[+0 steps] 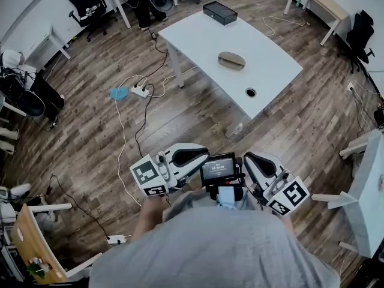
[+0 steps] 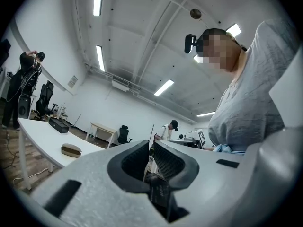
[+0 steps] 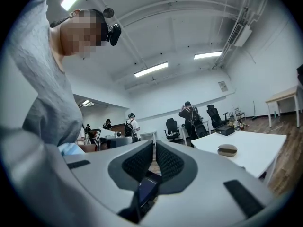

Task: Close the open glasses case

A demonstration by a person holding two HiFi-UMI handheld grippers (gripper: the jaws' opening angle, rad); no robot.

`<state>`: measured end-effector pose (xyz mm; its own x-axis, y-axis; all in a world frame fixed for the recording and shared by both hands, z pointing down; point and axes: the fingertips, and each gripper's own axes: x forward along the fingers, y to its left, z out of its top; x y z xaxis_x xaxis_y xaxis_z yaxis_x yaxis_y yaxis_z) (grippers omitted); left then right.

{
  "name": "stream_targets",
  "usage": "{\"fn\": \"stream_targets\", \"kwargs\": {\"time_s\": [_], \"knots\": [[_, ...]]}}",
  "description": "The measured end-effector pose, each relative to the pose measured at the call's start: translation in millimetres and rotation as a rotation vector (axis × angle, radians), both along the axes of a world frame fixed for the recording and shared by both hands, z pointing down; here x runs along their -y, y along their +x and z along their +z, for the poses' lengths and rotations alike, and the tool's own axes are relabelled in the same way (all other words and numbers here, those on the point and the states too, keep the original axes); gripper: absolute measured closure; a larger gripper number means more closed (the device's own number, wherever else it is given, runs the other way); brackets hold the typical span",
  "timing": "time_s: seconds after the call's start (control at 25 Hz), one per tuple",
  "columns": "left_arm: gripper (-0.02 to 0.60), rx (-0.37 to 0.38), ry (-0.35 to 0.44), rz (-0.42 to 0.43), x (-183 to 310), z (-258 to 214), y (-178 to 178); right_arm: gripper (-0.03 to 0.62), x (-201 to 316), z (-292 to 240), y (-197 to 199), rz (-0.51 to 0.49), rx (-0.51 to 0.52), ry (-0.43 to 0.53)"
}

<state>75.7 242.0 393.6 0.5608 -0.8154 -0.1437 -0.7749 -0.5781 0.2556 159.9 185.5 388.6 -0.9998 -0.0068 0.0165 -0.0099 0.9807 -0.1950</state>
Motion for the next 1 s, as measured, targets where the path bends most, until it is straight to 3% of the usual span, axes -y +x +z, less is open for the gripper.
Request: {"fn": "stream_targets", "kwargs": {"time_s": [0.36, 0.6, 1.0], "knots": [[0.555, 0.02, -0.057, -0.036, -15.2, 13.5, -16.0, 0.56, -1.7, 2.5, -24.9, -0.031, -0.001, -0.019], [0.555, -0.014, -0.029, -0.12, -14.4, 13.4, -40.8, 0.56, 0.5, 4.2, -35.1, -0.037, -0.004, -0.019], [0.555, 0.021, -0.035, -0.198, 18.1, 13.7, -100.1, 0.56, 61.0, 12.1, -60.7, 0.016, 0.004, -0.04]]}}
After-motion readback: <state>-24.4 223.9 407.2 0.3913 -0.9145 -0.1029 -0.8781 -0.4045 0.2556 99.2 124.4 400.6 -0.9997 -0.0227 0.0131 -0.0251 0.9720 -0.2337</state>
